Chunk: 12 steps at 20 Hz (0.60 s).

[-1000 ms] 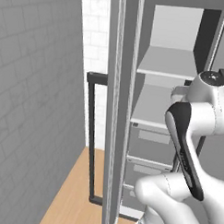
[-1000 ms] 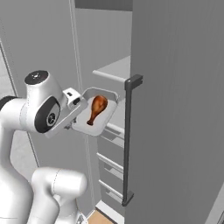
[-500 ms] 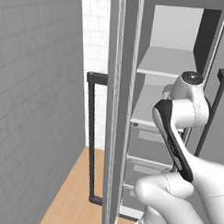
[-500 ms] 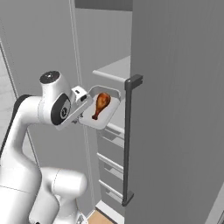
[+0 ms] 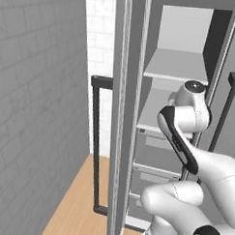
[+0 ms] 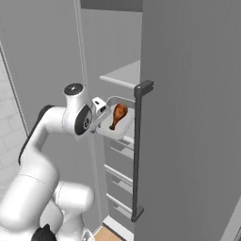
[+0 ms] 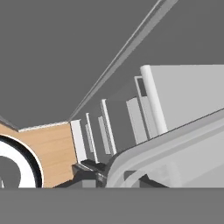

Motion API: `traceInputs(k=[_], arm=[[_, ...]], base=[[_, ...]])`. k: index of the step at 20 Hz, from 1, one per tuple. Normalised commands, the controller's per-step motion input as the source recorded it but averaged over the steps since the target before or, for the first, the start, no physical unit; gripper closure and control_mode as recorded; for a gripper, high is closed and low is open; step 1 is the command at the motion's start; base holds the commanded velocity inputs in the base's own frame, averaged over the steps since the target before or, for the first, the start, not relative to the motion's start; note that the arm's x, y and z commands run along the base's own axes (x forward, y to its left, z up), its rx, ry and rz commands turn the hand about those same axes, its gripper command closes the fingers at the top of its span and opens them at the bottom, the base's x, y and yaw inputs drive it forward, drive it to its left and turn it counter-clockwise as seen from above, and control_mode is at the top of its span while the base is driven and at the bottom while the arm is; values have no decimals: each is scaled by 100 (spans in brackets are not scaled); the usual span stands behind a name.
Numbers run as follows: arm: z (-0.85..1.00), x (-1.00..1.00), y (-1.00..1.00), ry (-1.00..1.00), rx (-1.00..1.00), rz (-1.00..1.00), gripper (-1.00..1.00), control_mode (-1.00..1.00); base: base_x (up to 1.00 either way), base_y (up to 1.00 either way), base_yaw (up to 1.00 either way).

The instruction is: Take the meat container that has the chicken drumstick and place it on the second highest rack of the freezer. Then take the vegetable container that has the squash and avocado and place it on the highest rack of the freezer.

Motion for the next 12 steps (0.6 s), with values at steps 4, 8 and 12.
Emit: traceInputs(k=[4,8,12], arm=[[-33,45,-14,0,0,0,100,-100],[-29,37,-29,0,0,-4,100,-100],[-25,38,-30,0,0,-2,100,-100]], base=[[0,0,0],[0,0,0],[0,0,0]])
